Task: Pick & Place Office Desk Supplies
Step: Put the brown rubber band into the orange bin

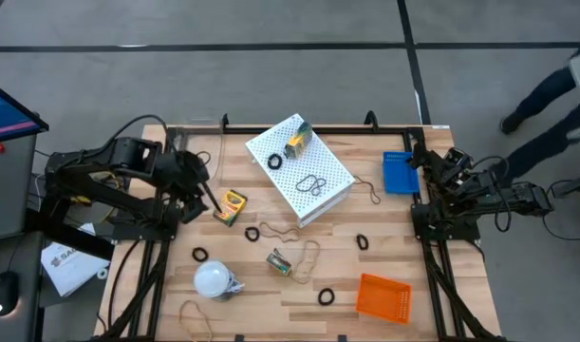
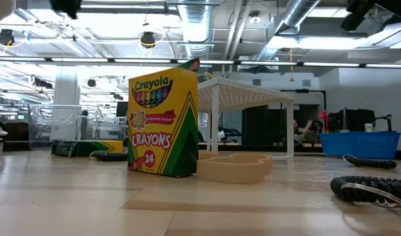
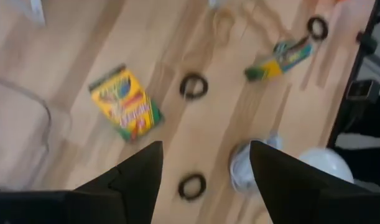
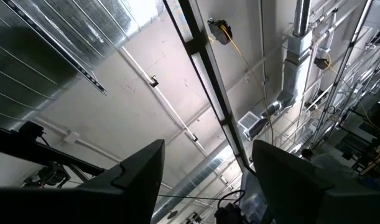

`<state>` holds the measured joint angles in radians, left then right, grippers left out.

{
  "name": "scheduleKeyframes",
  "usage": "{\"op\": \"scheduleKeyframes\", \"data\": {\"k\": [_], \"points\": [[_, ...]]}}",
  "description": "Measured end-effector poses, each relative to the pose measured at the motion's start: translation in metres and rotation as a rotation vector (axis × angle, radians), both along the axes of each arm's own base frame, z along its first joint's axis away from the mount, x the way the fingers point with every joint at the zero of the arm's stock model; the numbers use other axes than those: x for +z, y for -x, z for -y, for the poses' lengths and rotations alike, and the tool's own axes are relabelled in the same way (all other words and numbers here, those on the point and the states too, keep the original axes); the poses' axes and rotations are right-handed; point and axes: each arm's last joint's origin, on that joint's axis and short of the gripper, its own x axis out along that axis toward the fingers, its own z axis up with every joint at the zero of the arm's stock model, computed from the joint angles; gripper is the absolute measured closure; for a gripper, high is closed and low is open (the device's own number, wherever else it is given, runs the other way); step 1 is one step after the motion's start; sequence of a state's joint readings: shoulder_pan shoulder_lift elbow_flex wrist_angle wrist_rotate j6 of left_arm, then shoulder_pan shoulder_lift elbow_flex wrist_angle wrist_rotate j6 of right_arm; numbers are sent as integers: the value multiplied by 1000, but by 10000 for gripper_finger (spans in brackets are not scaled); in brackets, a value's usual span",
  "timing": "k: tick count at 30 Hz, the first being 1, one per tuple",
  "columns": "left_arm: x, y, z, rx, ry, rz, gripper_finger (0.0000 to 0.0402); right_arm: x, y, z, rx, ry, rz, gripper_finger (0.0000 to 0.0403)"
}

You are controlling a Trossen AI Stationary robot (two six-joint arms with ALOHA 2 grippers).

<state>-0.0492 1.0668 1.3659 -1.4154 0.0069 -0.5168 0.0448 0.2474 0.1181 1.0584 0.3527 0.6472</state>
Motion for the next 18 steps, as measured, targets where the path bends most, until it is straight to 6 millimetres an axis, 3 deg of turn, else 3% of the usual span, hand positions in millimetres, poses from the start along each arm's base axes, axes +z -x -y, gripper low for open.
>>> {"op": "scheduleKeyframes", "data": {"k": [7, 18], "points": [[-5, 12, 3, 118, 145, -145, 167, 0, 0, 0, 0, -1, 0, 163], [-17, 14, 11, 121, 335, -262, 189, 0, 0, 0, 12, -9, 5, 163]]}}
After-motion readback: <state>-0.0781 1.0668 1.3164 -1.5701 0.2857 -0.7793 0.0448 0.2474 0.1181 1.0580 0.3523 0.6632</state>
